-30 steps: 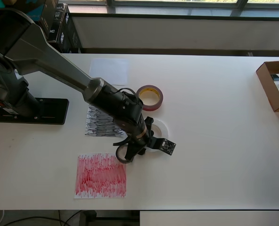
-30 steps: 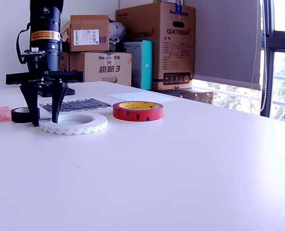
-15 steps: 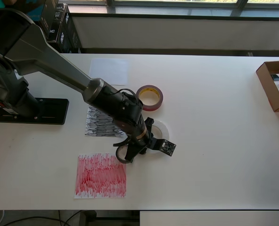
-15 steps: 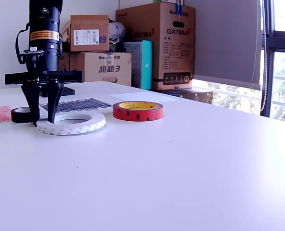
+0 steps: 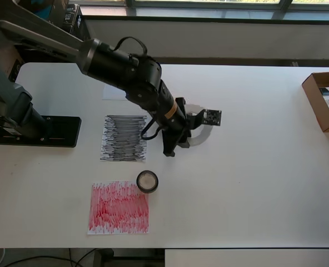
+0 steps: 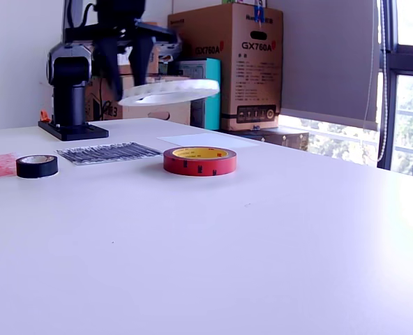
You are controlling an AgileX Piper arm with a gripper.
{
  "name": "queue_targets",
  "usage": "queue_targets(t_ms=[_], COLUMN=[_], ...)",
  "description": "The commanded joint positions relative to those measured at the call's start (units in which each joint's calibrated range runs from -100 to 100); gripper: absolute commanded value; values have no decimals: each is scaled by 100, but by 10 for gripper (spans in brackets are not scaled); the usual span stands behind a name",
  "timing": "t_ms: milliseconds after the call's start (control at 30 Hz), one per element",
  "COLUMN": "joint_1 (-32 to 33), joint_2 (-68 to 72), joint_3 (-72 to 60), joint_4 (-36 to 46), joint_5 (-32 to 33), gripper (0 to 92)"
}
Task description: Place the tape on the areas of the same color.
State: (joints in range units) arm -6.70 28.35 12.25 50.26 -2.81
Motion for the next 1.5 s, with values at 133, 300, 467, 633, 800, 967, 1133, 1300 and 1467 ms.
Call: queue_targets(t_ms=[133,300,467,633,800,967,1133,1300,1467], joint_1=[2305,3150,3663,3852,3742,3481,3174,2882,2597], joint_2=[-366,-328,-291,-281,-281,-291,-366,-375,-384], joint_3=[506,1060,1615,1887,2187,2251,2251,2287,2405], joint_4=[27,-7,-50,-58,-355,-338,-313,-287,-287], joint_5=[-340,-332,-381,-323,-373,-373,-356,-364,-389], gripper=[0,0,0,0,0,0,0,0,0])
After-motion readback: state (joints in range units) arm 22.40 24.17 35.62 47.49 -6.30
